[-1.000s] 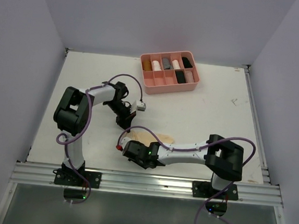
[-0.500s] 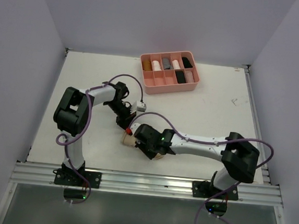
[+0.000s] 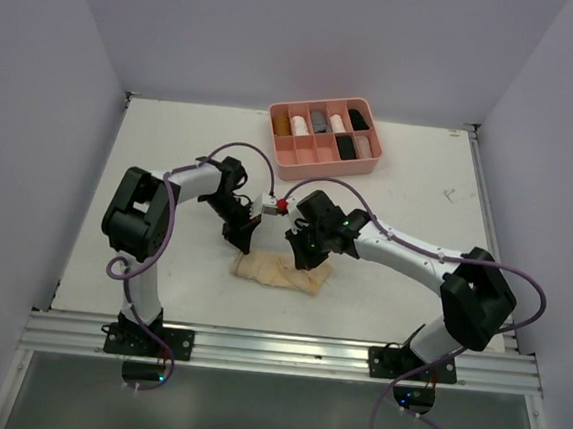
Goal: Roll the underwear
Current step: Fold the underwear
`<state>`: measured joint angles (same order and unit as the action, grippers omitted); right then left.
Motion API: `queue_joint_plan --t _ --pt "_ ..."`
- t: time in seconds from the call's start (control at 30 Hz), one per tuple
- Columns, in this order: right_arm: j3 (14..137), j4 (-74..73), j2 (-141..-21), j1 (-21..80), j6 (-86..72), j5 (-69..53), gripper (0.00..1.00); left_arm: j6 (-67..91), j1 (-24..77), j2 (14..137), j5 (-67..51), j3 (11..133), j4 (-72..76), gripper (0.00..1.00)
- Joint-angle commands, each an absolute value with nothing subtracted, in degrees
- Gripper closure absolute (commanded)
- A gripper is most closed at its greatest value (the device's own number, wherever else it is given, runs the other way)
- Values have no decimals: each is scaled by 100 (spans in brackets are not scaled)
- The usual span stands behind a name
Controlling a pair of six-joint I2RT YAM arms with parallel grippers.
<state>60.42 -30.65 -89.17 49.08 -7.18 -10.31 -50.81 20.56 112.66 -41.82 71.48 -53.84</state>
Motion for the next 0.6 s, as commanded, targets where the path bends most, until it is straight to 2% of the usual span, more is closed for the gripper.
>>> queue_joint_plan --t 0.0,0.33,0.57 --pt "6249 -3225 -9026 4606 -457 -1345 100 -5511 2109 11522 -3067 6794 -5098 100" --pt "6135 -3331 -9351 4052 -158 -1107 100 -5511 2101 11505 -3041 6732 -5045 100" --pt "6258 -3454 -9589 3999 -254 -379 100 -5370 2109 11496 -3024 6785 -4966 100"
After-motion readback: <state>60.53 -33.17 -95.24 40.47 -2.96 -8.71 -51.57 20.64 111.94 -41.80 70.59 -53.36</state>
